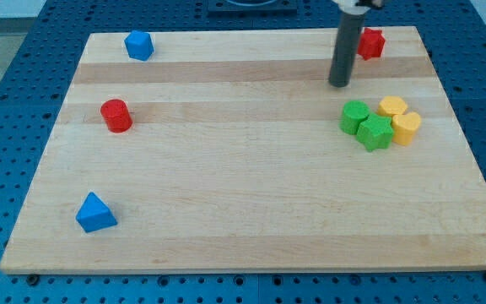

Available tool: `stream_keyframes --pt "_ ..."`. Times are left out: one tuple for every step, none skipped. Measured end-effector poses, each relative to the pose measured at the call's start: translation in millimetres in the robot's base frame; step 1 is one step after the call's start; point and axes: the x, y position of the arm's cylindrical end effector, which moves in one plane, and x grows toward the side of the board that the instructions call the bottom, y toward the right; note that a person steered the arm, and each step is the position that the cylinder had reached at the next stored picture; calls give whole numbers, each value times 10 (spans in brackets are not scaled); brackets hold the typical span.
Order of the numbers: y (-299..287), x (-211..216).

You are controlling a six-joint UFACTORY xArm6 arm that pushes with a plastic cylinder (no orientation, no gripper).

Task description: Drag the red star to the center of the board

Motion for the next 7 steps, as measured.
stream_keyframes --pt "405 -67" --pt "751 -295" --pt "1069 -552" --pt "1155 -858" --pt "795 -1003" --pt "473 -951" --pt "287 -788"
